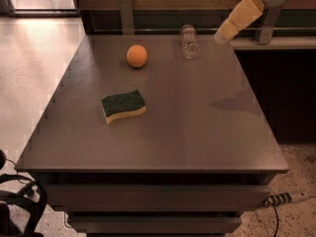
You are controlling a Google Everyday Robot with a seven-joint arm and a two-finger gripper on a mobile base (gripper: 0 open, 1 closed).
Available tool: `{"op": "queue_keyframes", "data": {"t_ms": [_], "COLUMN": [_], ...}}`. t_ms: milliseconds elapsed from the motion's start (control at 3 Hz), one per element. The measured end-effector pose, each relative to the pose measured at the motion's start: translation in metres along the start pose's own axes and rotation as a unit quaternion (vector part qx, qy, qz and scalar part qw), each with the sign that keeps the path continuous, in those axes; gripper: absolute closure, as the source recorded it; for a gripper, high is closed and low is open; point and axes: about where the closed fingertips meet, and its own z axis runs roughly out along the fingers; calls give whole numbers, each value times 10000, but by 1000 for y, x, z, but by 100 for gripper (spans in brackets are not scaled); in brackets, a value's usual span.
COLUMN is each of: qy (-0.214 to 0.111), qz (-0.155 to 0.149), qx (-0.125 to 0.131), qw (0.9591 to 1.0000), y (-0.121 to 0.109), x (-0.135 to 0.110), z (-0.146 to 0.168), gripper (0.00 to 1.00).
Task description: Pick water bottle
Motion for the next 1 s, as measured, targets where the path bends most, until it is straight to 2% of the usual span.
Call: {"op": "queue_keyframes", "data": {"t_ms": [667, 1000], "qy": [-4, 80], "qz": [67, 313], "qx": [-108, -346], "qw": [9999, 9989], "y": [-7, -25], "x": [-6, -18], "z": [9, 42], "gripper": [0, 0]}}
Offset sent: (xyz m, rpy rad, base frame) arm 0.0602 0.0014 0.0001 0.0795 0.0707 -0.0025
